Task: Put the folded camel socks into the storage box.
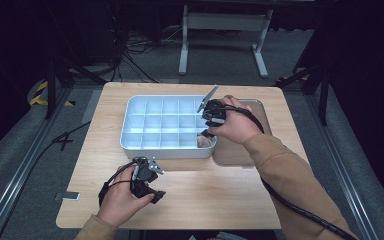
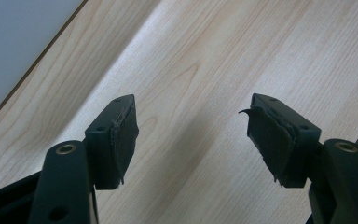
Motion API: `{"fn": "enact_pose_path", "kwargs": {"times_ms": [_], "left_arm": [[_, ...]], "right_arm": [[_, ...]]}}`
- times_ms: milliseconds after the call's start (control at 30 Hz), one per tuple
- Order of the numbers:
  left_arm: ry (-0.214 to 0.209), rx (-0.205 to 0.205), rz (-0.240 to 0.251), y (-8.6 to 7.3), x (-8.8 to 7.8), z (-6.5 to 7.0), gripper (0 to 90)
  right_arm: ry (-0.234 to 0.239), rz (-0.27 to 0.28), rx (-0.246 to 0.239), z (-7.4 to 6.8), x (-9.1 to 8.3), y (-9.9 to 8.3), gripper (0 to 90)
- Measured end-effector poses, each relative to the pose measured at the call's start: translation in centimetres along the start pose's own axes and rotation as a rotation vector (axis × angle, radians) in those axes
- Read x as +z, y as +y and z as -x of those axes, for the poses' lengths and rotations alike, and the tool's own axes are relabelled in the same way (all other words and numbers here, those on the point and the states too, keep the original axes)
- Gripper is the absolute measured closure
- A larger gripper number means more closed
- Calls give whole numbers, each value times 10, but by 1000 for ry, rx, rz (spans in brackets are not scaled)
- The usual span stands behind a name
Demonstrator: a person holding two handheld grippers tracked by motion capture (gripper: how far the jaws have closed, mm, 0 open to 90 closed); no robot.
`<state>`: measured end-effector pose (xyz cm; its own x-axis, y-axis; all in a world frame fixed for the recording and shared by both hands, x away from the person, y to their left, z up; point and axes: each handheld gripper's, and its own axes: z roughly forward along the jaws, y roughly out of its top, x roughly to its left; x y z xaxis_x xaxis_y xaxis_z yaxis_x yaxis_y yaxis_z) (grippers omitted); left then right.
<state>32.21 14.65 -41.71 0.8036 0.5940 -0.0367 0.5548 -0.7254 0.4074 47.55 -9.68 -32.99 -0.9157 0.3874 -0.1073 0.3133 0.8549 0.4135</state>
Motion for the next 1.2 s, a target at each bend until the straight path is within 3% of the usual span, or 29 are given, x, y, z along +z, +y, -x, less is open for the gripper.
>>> {"fn": "enact_pose_path", "kwargs": {"times_ms": [367,767,1200], "left_arm": [[4,-5,-2,2,1,-1,338],[5,14,-4,8,3,-2,338],[5,-1,8,11,4,-1,336]], "right_arm": [[-13,70,26,-2,-35,-28,515],[-25,97,52,-6,-57,-59,503],[-16,140,96,-9,-71,-101,446]]}}
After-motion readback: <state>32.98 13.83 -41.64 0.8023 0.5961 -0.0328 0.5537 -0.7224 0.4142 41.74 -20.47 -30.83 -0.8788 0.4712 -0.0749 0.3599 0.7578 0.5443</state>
